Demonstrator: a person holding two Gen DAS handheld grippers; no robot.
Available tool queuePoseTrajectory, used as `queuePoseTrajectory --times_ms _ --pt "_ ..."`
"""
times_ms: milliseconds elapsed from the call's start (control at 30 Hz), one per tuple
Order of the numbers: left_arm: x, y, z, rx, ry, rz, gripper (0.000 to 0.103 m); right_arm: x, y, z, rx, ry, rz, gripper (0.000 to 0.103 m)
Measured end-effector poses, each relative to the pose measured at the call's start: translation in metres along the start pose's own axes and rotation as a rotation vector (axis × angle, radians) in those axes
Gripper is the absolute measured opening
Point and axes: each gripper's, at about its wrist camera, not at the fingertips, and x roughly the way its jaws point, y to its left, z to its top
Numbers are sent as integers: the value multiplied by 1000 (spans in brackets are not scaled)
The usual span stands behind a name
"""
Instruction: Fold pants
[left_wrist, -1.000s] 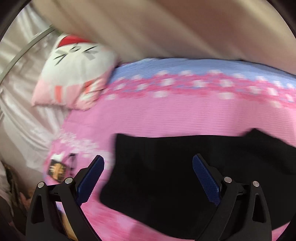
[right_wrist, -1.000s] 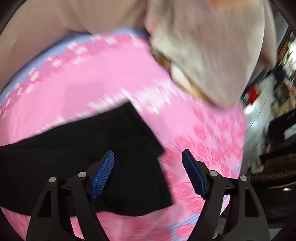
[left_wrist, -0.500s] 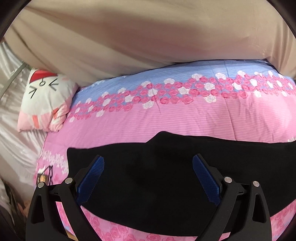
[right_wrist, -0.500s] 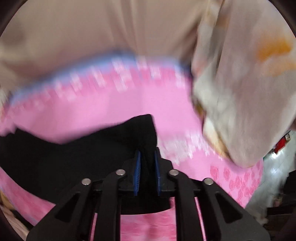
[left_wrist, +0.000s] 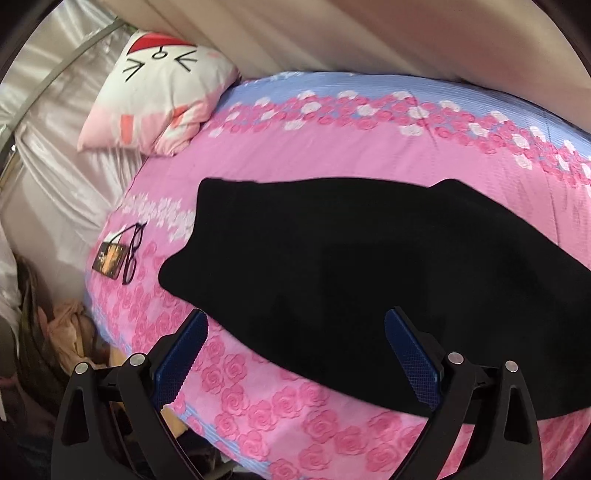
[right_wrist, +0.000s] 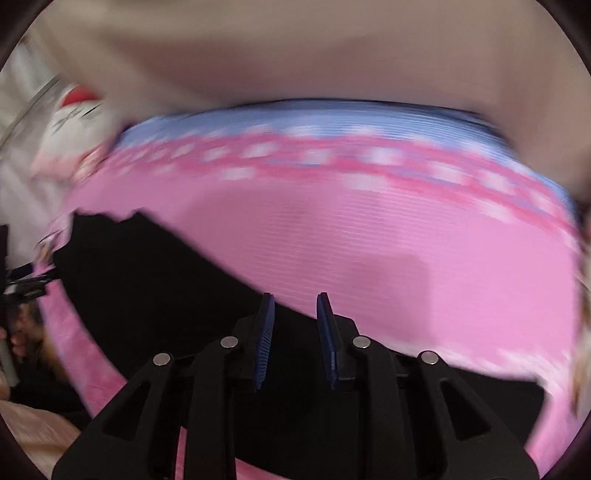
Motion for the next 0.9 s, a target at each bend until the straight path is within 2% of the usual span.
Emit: queuePoseTrajectory --times_ms 67,100,167,267,333,367,400,500,533,600,667,700,767,833,900 --pt "3 7 -3 -3 8 1 95 46 63 27 -66 52 82 40" --pt "5 13 -6 -1 7 -2 95 72 100 45 -107 66 106 43" --pt "7 23 -10 15 -2 7 95 108 141 71 -150 95 133 44" --pt "12 45 -18 31 -12 -1 95 169 184 99 -187 189 115 45" --pt "20 65 -24 18 4 -9 95 210 205 106 -243 288 32 47" --pt "26 76 -27 6 15 -4 95 211 218 108 -291 252 25 18" --pt "33 90 -30 -12 29 0 95 212 227 111 -321 271 46 17" --pt "58 129 -38 -70 71 8 95 213 235 124 -341 230 -3 12" --pt "65 140 -38 -85 81 7 95 221 227 129 -301 227 -17 13" --pt "84 165 -37 -106 104 21 95 230 212 136 -210 212 -16 24" --pt "95 184 -34 -119 116 23 95 215 220 140 -206 159 -122 25" --pt "99 191 -34 -127 116 21 95 196 228 140 -208 101 -123 26" --pt "112 210 -35 -144 135 5 95 164 252 131 -224 6 -80 52" --pt "126 222 -39 -159 166 0 95 146 293 111 -289 -17 -6 59" --pt "138 234 -42 -184 190 -9 95 149 348 87 -405 7 57 59"
